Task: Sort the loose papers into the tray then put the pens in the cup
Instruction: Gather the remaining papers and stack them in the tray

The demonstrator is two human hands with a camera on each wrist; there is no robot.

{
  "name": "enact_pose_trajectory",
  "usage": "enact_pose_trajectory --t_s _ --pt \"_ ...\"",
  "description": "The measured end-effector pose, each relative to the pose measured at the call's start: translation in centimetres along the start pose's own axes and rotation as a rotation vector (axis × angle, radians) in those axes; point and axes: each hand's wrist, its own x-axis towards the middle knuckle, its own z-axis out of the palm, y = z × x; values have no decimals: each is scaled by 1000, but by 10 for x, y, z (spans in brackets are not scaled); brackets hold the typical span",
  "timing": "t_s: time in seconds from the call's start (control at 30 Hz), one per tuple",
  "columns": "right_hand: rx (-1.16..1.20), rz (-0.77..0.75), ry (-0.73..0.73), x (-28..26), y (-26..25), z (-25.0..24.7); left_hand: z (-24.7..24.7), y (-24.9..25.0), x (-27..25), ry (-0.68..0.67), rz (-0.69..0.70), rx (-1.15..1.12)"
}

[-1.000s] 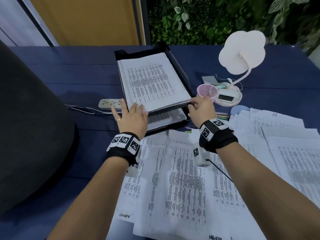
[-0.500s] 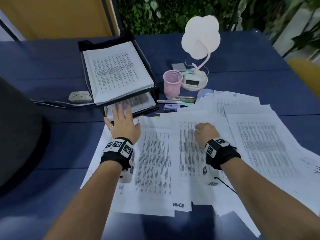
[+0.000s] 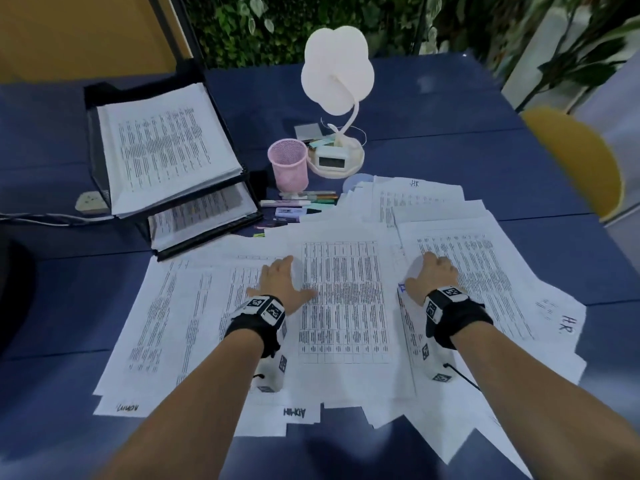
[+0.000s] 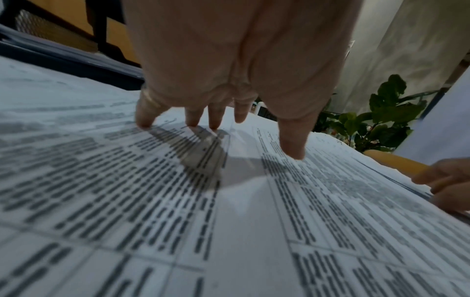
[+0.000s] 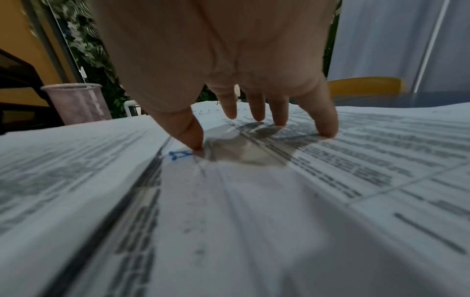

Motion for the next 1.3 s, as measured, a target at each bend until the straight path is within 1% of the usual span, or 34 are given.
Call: enact_pose_trajectory --t_s 0.07,0.17,0.27,0.37,0.43,0.5,0.57,0.63,0.7,0.73,0.77,0.8,0.83,0.87,0.9,0.97,1.0,1.03,1.07,1.17,1.27,1.3 --pt "-89 3 -34 4 2 -3 3 4 3 -32 8 -15" --pt "-190 -35 -84 9 -1 -11 4 9 3 -54 4 78" --pt "-293 -70 -137 12 -9 -17 1 13 2 -81 -2 103" --pt "-355 -92 -143 9 -18 -21 1 12 2 -105 -13 112" --pt "-297 -134 -122 6 -23 -21 0 12 0 -106 -15 109" --pt "-154 -190 -96 -2 -33 -23 -3 15 -2 -107 -7 117" --pt "-5 -240 -109 -9 -45 -21 -5 17 -3 -113 -3 134" --pt "217 -283 -213 -16 -58 -17 -8 17 -4 -114 -5 145" --pt "499 -268 -395 -20 -64 -15 -10 18 -4 -99 9 159" --pt "515 -281 -427 -20 -62 -17 -12 20 -4 -87 17 161" --pt "449 -301 -394 -16 -59 -19 -14 21 -4 -78 28 166" --pt "327 -302 -305 -11 -53 -21 -15 23 -3 -76 36 160" --pt "221 -279 -185 -4 -46 -22 -17 25 -3 -72 44 149" --pt "143 -208 -98 4 -39 -23 -17 26 -3 -70 46 133" --pt "96 -123 -50 12 -29 -22 -18 28 -3 -68 51 125" --pt "104 55 -57 21 -12 -22 -18 29 -7 -69 35 130" --pt "151 101 -80 23 -6 -21 -16 28 -8 -72 22 132" --pt "194 106 -101 26 -3 -19 -15 27 -9 -80 10 127" --pt "227 88 -130 27 -3 -17 -13 25 -8 -85 -4 118" --pt "269 -57 -194 25 -11 -8 -8 22 -5 -88 -31 121" --pt "352 -176 -298 20 -18 -5 -3 19 -3 -83 -58 130" --pt "352 -208 -286 20 -17 -6 1 17 -1 -70 -68 99"
